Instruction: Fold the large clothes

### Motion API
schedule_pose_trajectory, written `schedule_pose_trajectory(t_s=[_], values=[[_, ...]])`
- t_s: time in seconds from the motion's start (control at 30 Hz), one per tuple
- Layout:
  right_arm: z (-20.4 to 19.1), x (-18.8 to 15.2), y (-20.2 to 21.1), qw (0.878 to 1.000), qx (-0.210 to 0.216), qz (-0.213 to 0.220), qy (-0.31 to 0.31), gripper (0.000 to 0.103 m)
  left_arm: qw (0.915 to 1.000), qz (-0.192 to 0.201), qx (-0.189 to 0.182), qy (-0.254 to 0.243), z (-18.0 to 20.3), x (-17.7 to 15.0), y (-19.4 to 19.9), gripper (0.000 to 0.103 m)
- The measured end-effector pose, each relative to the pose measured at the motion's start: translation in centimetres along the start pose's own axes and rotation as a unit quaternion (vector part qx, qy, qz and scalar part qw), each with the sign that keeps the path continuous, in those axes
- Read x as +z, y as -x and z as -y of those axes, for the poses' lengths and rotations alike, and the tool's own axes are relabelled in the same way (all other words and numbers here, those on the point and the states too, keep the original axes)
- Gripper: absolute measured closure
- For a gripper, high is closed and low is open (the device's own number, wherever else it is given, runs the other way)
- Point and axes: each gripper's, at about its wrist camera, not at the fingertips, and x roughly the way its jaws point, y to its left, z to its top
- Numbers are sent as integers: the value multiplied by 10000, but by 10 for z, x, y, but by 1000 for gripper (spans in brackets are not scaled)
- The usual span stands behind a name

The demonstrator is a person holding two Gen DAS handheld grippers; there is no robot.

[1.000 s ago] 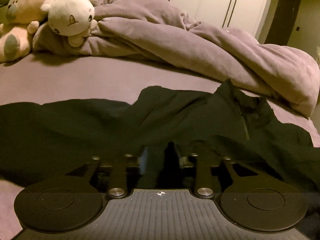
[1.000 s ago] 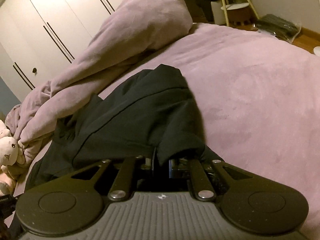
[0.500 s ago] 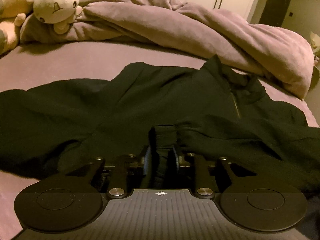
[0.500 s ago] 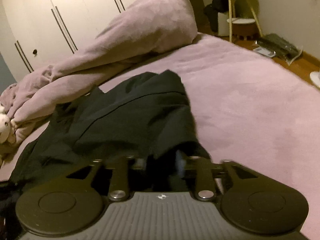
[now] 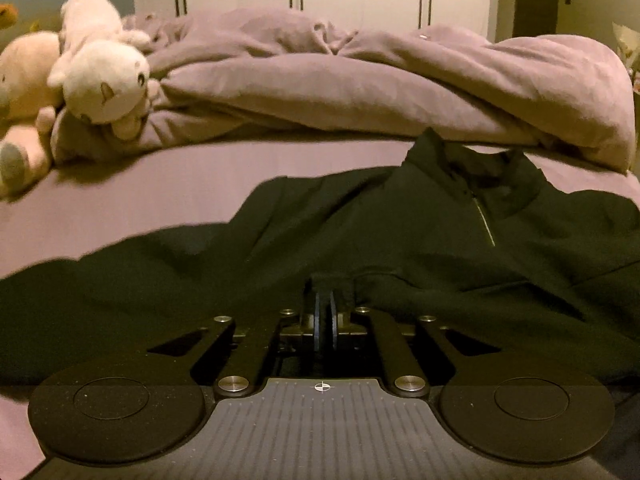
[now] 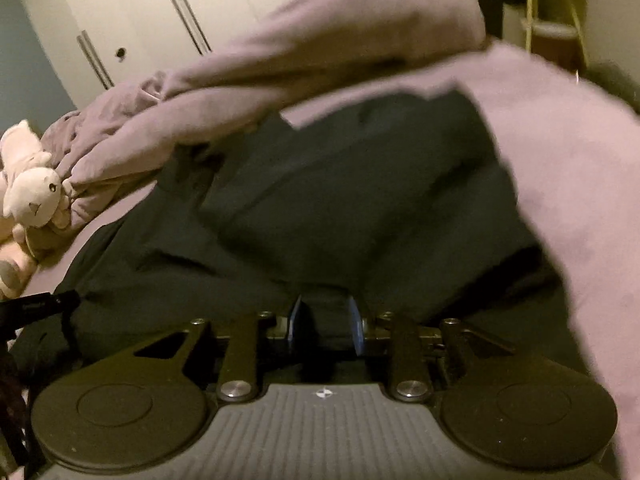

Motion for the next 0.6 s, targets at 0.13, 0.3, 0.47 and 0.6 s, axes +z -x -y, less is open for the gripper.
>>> schedule_pose_trajectory(t_s=[0.13, 0.3, 0.47, 0.6], values=[[-12, -8, -5, 9987, -249, 147, 425, 78, 9996, 20, 232, -185, 7, -4, -11, 97], [-25, -15, -10, 9945, -541, 232, 865, 78, 9980, -193, 566, -195, 7, -15, -30, 101], [-32, -18, -15, 9905, -682, 300, 1156, 78, 9988, -229, 396, -150, -2, -24, -32, 98], [-38, -18, -14, 9872, -782, 270, 1362, 78, 9981, -387, 216, 439, -23, -20, -19, 75]])
